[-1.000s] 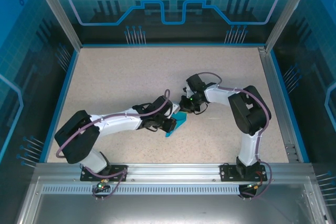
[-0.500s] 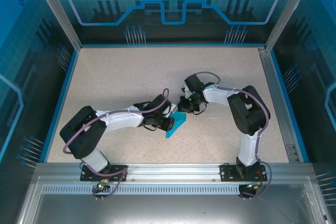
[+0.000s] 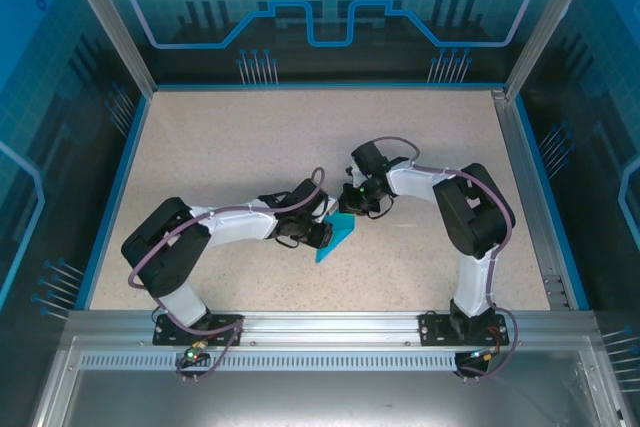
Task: Fold a paper plane with a square sheet of paper (pick it up from the middle)
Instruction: Third fold the triangle at the center of the table.
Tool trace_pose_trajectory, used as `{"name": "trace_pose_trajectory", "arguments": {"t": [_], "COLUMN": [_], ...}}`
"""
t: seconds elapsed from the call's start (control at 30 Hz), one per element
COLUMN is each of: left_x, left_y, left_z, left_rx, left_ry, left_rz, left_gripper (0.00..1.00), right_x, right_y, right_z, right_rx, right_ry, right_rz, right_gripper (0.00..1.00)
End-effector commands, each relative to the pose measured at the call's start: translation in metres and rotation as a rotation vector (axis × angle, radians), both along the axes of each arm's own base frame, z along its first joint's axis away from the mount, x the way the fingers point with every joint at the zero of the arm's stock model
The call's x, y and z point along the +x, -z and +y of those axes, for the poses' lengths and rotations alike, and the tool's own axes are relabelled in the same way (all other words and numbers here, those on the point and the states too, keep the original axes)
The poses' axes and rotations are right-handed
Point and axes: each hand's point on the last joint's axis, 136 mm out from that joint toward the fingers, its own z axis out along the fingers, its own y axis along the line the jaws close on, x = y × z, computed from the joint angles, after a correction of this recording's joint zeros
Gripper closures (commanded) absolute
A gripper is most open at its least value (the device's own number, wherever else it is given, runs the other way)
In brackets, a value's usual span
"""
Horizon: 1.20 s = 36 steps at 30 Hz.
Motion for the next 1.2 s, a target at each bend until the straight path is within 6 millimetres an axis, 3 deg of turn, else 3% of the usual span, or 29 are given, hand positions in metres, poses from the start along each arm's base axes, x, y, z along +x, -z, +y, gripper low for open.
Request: {"name": "trace_pose_trajectory", "arguments": {"t": [0.0,0.93,1.17], "left_x": [0.013,0.014,0.015], "left_y": [-0.004,0.015,0.012], "left_z": [-0.001,0.012,0.011], "left_rx": [0.007,0.073,0.061], "left_ry": [-0.005,-0.060,-0.063], "left_rz": [-0.028,-0.004,-0.015], "left_gripper": [0.89,0.88,0.87], "right_x": [-0.022,-0.024,-0.024], "right_y": [0.019,0.018,0.018], "right_z": [-0.015,-0.019,-0.019], "right_rx": [-0.088,-0.095,-0.091], "right_ry": [-0.003,0.018,0.023], "right_rz": [0.069,0.066,0.068], "right_gripper": [0.88,0.86,0.86]}}
